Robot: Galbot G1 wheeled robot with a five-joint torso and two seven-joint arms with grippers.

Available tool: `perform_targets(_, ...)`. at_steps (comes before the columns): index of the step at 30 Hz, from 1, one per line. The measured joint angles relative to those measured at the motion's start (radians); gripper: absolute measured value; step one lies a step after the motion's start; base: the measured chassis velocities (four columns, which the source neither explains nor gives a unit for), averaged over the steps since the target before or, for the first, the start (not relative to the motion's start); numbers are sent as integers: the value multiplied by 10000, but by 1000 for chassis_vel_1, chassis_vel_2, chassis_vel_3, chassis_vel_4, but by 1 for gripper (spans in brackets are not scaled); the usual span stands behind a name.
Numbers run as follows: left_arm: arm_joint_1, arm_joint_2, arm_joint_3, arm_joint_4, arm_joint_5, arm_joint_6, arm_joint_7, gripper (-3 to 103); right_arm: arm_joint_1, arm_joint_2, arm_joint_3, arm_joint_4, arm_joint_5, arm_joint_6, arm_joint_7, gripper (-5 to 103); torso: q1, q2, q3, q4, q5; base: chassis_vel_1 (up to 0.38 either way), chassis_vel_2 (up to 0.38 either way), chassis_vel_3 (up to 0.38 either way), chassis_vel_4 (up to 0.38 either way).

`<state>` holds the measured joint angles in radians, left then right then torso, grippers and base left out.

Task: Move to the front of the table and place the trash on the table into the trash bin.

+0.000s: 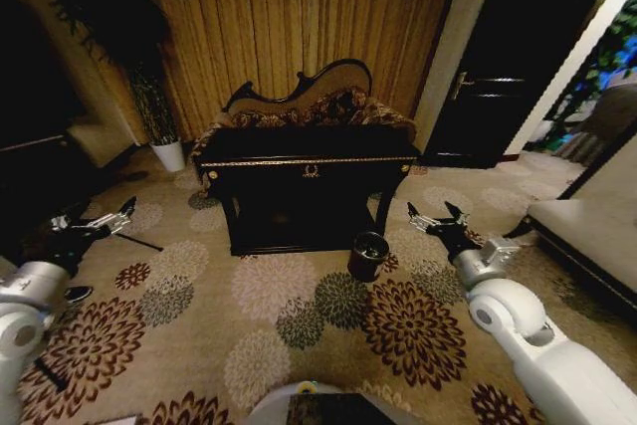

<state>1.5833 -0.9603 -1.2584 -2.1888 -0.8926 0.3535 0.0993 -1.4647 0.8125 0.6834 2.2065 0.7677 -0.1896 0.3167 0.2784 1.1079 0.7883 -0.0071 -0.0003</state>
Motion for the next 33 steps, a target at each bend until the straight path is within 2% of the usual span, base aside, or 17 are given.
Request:
perform_targets(14, 98, -75, -20, -1, 27, -187, 74, 100, -48, 41, 31, -30, -12, 22, 0, 100, 0, 0, 0, 3, -1, 152, -166, -162, 166)
perform_targets(21, 98, -100, -19, -81, 28, -188, 76, 100, -101, 90, 23, -153, -182, 448, -7, 100, -11, 10, -7, -5, 4, 154, -143, -185, 120)
perform_targets(24, 94, -113, -16, -111, 28, -185, 76, 100, -128, 178, 21, -189, -244, 482, -13, 100, -5, 3, -1, 3, -4, 29, -15, -12, 10)
perform_targets(27, 81, -139, -17, -168, 19, -175, 76, 100, -148, 242, 3, -227, -299, 482, -13, 100, 11, -6, 6, 0, 7, -27, 9, 37, -24)
perform_targets(33, 94, -197, -52, -215, -4, -194, 71, 100, -218, 285, -10, -201, -336, 483, -13, 100, 0, -2, 0, 0, 3, -40, -1, 28, -15)
